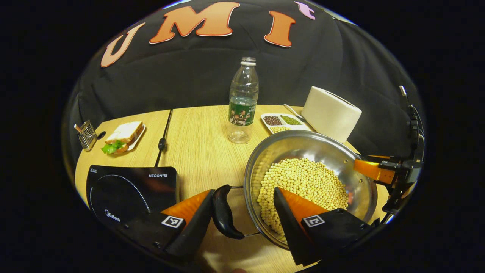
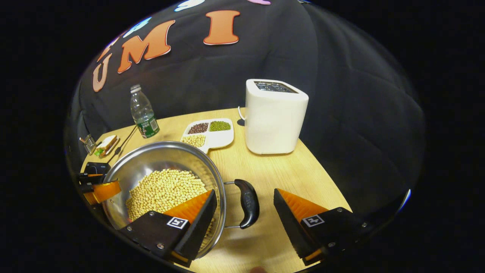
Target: First push the handle of the pot to place it horizontally, then grasp the pot with both hands and set it on the induction cooktop.
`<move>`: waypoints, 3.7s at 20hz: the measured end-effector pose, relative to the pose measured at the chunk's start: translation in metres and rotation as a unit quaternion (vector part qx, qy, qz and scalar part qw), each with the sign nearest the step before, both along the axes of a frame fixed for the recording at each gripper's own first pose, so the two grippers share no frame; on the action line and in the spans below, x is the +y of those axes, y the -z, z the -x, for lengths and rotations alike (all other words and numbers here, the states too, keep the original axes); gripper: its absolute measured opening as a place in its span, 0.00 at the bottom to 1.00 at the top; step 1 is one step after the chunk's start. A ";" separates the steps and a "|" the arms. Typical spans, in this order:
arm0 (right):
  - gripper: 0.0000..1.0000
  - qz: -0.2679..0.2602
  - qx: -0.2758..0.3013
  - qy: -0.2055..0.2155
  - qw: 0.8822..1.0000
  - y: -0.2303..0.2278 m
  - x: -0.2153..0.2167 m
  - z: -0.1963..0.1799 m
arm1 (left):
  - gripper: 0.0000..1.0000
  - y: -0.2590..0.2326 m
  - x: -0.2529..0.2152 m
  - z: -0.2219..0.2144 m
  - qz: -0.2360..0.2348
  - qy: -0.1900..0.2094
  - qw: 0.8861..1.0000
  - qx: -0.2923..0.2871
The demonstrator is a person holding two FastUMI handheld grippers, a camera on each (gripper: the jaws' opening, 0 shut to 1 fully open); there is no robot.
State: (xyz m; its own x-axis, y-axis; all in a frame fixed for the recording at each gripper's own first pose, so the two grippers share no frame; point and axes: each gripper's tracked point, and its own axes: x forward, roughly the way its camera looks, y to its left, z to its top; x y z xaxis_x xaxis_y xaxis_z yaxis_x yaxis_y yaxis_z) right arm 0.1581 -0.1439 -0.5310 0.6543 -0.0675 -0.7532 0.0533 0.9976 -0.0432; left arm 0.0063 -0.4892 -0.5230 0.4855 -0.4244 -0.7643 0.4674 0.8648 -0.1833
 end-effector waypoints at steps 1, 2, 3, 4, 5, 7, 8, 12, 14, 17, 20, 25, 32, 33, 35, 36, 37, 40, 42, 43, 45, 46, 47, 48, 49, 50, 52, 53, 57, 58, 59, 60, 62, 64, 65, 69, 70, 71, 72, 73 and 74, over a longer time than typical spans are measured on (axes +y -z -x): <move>0.94 -0.008 0.007 0.003 1.000 0.004 0.002 -0.001 | 0.99 0.002 0.000 -0.003 0.001 0.000 1.000 0.003; 0.94 -0.016 0.010 0.004 1.000 0.007 0.003 -0.003 | 0.98 0.005 -0.001 -0.005 0.001 0.002 1.000 0.007; 0.92 -0.027 0.014 0.004 1.000 0.009 0.006 -0.003 | 0.99 0.007 -0.003 -0.006 0.004 0.004 1.000 0.011; 0.87 -0.037 0.019 0.002 0.999 0.012 0.010 -0.004 | 0.98 0.011 0.000 -0.007 -0.005 0.001 1.000 0.015; 0.77 -0.044 0.029 0.003 0.999 0.014 0.012 -0.002 | 0.91 0.014 0.003 -0.012 -0.018 0.000 1.000 0.012; 0.67 -0.050 0.035 0.007 0.998 0.015 0.012 -0.001 | 0.74 0.018 0.005 -0.019 -0.011 0.004 1.000 0.019; 0.65 -0.047 0.031 0.006 0.998 0.015 0.012 -0.002 | 0.70 0.022 0.005 -0.013 -0.026 -0.003 0.999 0.043; 0.51 -0.071 0.031 0.025 0.997 0.013 0.015 -0.003 | 0.59 0.023 0.004 -0.009 -0.048 -0.010 0.997 0.062; 0.47 -0.075 0.038 0.032 0.996 0.016 0.015 -0.001 | 0.60 0.024 0.004 -0.007 -0.051 -0.015 0.996 0.067; 0.46 -0.077 0.045 0.047 0.995 0.011 0.018 0.000 | 0.56 0.026 0.000 -0.008 -0.048 -0.014 0.995 0.084; 0.47 -0.084 0.034 0.050 0.995 -0.007 0.014 0.008 | 0.54 0.021 0.003 -0.014 -0.044 -0.009 0.997 0.061; 0.46 -0.088 0.016 0.049 0.995 -0.060 0.028 0.021 | 0.57 0.020 0.006 -0.014 -0.035 -0.015 0.998 0.054; 0.41 -0.121 0.015 0.043 0.992 -0.094 0.110 0.047 | 0.56 0.011 0.007 -0.010 -0.048 -0.025 0.998 0.034; 0.41 -0.123 0.016 0.039 0.991 -0.096 0.126 0.051 | 0.53 0.010 0.007 -0.009 -0.051 -0.028 0.998 0.033; 0.46 -0.127 0.018 0.031 0.991 -0.100 0.154 0.060 | 0.56 0.010 0.006 -0.007 -0.056 -0.034 0.997 0.035; 0.46 -0.128 0.018 0.026 0.991 -0.103 0.168 0.064 | 0.56 0.010 0.007 -0.006 -0.058 -0.037 0.997 0.034; 0.46 -0.130 0.017 0.023 0.991 -0.104 0.184 0.067 | 0.56 0.010 0.006 -0.006 -0.061 -0.040 0.997 0.031; 0.46 -0.146 0.028 0.017 0.989 -0.101 0.228 0.076 | 0.56 0.007 0.004 -0.002 -0.069 -0.045 0.996 0.025; 0.46 -0.149 0.031 0.013 0.988 -0.101 0.256 0.081 | 0.53 0.006 0.005 -0.004 -0.072 -0.048 0.996 0.026; 0.46 -0.146 0.032 0.008 0.989 -0.101 0.268 0.084 | 0.58 0.007 0.004 -0.004 -0.072 -0.049 0.996 0.026; 0.46 -0.133 0.025 0.002 0.991 -0.103 0.292 0.084 | 0.56 0.009 0.005 -0.001 -0.071 -0.053 0.996 0.031; 0.47 -0.129 0.023 -0.001 0.991 -0.102 0.304 0.083 | 0.56 0.012 0.005 0.000 -0.066 -0.055 0.996 0.033; 0.46 -0.127 0.025 -0.005 0.992 -0.100 0.315 0.083 | 0.58 0.015 0.005 0.000 -0.063 -0.057 0.996 0.035; 0.46 -0.127 0.030 -0.007 0.991 -0.097 0.326 0.085 | 0.56 0.017 0.004 0.001 -0.061 -0.061 0.996 0.036; 0.46 -0.126 0.035 -0.010 0.991 -0.091 0.337 0.084 | 0.59 0.018 0.004 0.002 -0.063 -0.061 0.995 0.038; 0.46 -0.122 0.040 -0.013 0.992 -0.084 0.349 0.083 | 0.56 0.018 0.003 0.003 -0.064 -0.062 0.995 0.042; 0.41 -0.116 0.049 -0.019 0.992 -0.076 0.365 0.084 | 0.55 0.021 0.002 0.004 -0.062 -0.067 0.994 0.057; 0.41 -0.113 0.052 -0.021 0.992 -0.072 0.372 0.085 | 0.56 0.022 0.002 0.004 -0.060 -0.068 0.994 0.063; 0.46 -0.101 0.059 -0.023 0.993 -0.059 0.383 0.087 | 0.53 0.022 0.004 0.002 -0.052 -0.068 0.994 0.073; 0.47 -0.100 0.060 -0.023 0.993 -0.056 0.385 0.086 | 0.56 0.022 0.005 0.001 -0.051 -0.067 0.994 0.073; 0.47 -0.097 0.061 -0.025 0.993 -0.056 0.385 0.087 | 0.58 0.023 0.005 0.002 -0.050 -0.067 0.994 0.077; 0.47 -0.097 0.058 -0.024 0.993 -0.056 0.384 0.086 | 0.58 0.021 0.005 -0.001 -0.045 -0.066 0.994 0.069; 0.49 -0.093 0.055 -0.026 0.994 -0.054 0.382 0.088 | 0.55 0.024 0.006 -0.001 -0.046 -0.056 0.995 0.065; 0.54 -0.096 0.053 -0.032 0.993 -0.053 0.382 0.089 | 0.65 0.024 0.006 -0.002 -0.045 -0.051 0.996 0.057; 0.58 -0.099 0.051 -0.036 0.993 -0.054 0.383 0.088 | 0.63 0.022 0.007 -0.002 -0.048 -0.053 0.996 0.052; 0.80 -0.116 0.014 -0.031 0.993 -0.086 0.369 0.082 | 0.95 -0.001 0.022 -0.011 -0.069 -0.077 0.995 0.004; 0.87 -0.121 0.000 -0.029 0.992 -0.100 0.365 0.081 | 0.96 -0.012 0.025 -0.011 -0.074 -0.079 0.994 -0.010; 0.94 -0.125 -0.015 -0.027 0.992 -0.113 0.361 0.078 | 0.97 -0.027 0.031 -0.011 -0.084 -0.083 0.993 -0.026; 0.95 -0.128 -0.031 -0.028 0.991 -0.129 0.356 0.077 | 0.97 -0.043 0.033 -0.013 -0.091 -0.086 0.991 -0.046; 0.95 -0.129 -0.046 -0.031 0.990 -0.145 0.352 0.077 | 0.98 -0.062 0.032 -0.014 -0.094 -0.087 0.989 -0.068; 0.95 -0.128 -0.063 -0.036 0.989 -0.163 0.347 0.078 | 0.99 -0.084 0.031 -0.015 -0.093 -0.090 0.988 -0.090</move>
State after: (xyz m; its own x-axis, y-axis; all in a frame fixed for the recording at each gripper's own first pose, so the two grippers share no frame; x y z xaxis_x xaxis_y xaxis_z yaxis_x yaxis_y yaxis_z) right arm 0.0797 0.2031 -0.3683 0.7400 0.1649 -0.6521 -0.0299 0.9766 0.2131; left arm 0.0209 -0.4578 -0.4392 0.6752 -0.1796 -0.7154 0.3134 0.9479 0.0578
